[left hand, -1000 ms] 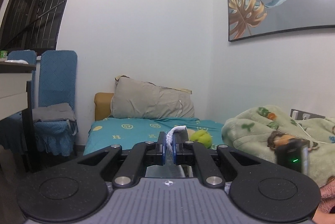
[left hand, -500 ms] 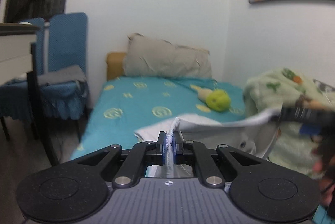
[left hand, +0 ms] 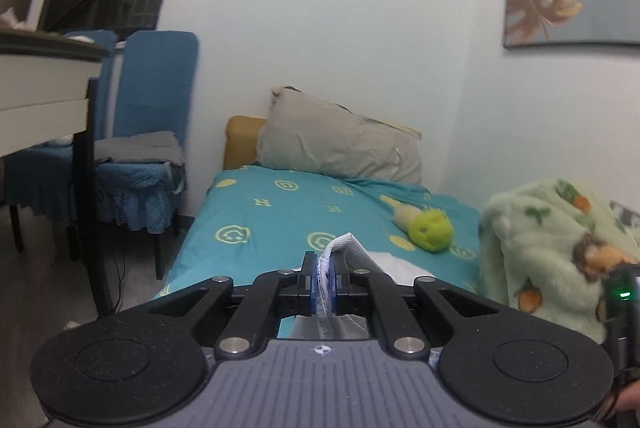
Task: Fold clothes
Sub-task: 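Lift the T-shirt with the left gripper while the right gripper grasps another edge, then raise the T-shirt high with both grippers and shake it out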
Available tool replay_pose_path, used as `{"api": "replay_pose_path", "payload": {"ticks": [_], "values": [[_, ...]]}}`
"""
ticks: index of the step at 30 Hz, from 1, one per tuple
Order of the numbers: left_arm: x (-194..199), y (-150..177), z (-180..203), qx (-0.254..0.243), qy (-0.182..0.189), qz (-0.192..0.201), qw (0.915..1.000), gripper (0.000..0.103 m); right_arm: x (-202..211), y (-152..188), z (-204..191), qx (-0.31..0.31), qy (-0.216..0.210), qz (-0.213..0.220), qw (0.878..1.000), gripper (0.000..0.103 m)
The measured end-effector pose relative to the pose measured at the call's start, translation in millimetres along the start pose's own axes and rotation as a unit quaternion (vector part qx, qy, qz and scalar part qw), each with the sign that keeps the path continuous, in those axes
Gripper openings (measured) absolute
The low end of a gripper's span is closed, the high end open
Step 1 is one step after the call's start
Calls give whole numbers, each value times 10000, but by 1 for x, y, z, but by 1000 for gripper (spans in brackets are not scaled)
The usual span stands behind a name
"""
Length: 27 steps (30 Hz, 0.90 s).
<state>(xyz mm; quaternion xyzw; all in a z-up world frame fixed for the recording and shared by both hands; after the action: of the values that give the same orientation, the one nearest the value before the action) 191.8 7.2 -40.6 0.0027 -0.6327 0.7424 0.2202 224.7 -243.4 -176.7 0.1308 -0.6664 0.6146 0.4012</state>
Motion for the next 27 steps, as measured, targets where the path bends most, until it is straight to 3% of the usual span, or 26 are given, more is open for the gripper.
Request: {"api": "replay_pose_path", "payload": {"ticks": [3, 4, 5, 7, 8, 10, 14, 18, 21, 27], "values": [[-2, 1, -5, 136, 14, -158, 9998, 6, 32, -21, 22, -566, 85, 976, 9936, 100], [-4, 3, -6, 145, 43, -255, 9996, 6, 35, -22, 21, -599, -21, 1035, 9928, 96], [-6, 6, -7, 161, 86, -369, 9992, 7, 36, -23, 19, -603, -126, 1032, 9927, 78], [-10, 12, -9, 236, 137, -598, 9978, 7, 38, -23, 14, -610, -336, 1027, 9923, 53], [-12, 16, -10, 271, 157, -707, 9970, 7, 39, -24, 11, -613, -441, 1023, 9919, 35], [-15, 23, -12, 294, 211, -907, 9952, 7, 41, -24, 7, -620, -651, 1017, 9907, 10], [-20, 36, -17, 313, 215, -1346, 9902, 10, 45, -26, -2, -633, -1070, 1003, 9872, 7], [-23, 50, -24, 628, 235, -1815, 9811, 40, 50, -27, -12, -644, -1487, 987, 9818, 7], [-25, 55, -23, 682, 291, -1901, 9790, 59, 51, -28, -13, -665, -1563, 988, 9805, 7], [-27, 57, -2, 434, 491, -1821, 9811, 76, 53, -29, -16, -708, -1679, 993, 9782, 7]]}}
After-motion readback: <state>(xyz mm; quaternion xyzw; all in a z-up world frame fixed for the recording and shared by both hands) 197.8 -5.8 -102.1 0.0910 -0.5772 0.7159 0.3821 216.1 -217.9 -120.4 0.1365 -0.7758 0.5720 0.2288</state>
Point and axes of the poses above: each gripper's, at about its wrist camera, not at the fingertips, and x roughly against the way its jaws point, z to its right, y to its underside, the point moved 6 cm from there along -x, roughly the way its jaws point, and after that the axes turned 6 degrees about y, right-handed, at the moved point
